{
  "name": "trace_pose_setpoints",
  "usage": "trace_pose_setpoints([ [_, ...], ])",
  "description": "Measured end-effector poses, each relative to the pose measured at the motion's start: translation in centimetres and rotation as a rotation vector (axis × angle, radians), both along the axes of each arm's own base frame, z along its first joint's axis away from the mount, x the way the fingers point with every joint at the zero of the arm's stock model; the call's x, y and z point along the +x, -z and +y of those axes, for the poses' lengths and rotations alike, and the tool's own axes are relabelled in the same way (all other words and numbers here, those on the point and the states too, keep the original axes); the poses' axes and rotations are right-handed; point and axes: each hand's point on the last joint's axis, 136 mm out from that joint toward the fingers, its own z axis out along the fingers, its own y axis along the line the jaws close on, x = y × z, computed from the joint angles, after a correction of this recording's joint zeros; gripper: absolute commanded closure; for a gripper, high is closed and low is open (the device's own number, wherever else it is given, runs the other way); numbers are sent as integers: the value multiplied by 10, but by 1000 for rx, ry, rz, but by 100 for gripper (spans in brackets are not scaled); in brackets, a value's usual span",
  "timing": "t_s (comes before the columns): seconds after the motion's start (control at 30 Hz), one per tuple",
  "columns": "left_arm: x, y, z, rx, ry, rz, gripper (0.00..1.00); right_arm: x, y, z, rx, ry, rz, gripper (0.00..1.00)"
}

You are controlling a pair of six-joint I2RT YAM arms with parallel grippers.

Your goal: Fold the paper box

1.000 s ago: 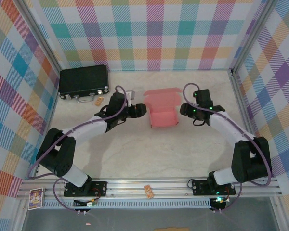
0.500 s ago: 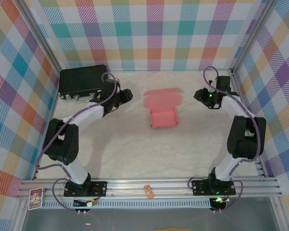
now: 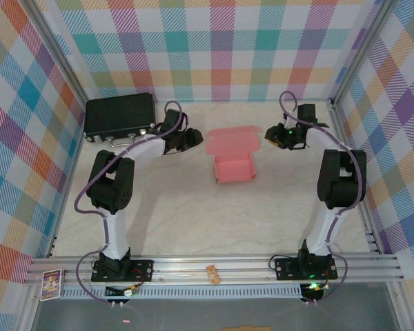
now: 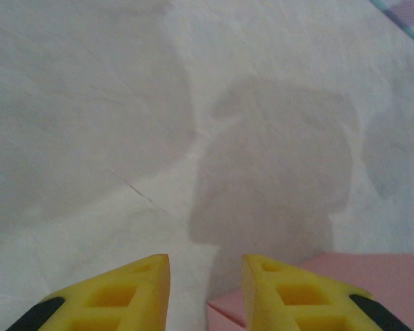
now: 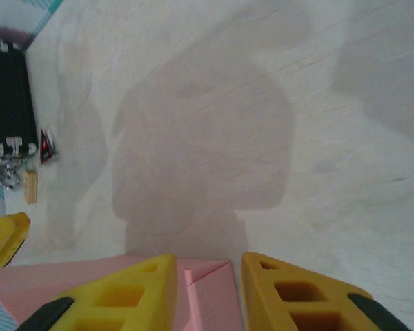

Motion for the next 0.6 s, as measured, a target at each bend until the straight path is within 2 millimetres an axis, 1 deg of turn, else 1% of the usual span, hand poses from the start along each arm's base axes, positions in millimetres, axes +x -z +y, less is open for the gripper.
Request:
trace_pose_setpoints([
  [0.07,-4,0,-6,-9,20,5,73,-4,1,12,-5,-31,4,69],
  [0.1,-6,0,-9,-12,30,8,73,-6,2,17,-11,-42,4,69],
  [0.17,-8,-1,-12,-22,44,12,77,-11,5,25,-18,-58,8,69],
  [0.27,-10,0,-16,-38,67,18,78,-26,13,32,-21,-76,35,68],
  [0.37,-11,3,-16,-35,73,25,76,-34,19,26,-52,-53,53,65],
  [0.43,-10,3,-14,-31,70,23,74,-36,17,20,-81,-33,46,64],
  [0.47,-9,3,-12,-29,68,22,73,-36,13,17,-100,-21,35,62],
  [0.53,-7,3,-6,-16,55,17,70,-34,2,9,-133,-1,0,61],
  [0.6,-6,0,9,16,33,4,66,-32,-12,1,-164,19,-40,59],
])
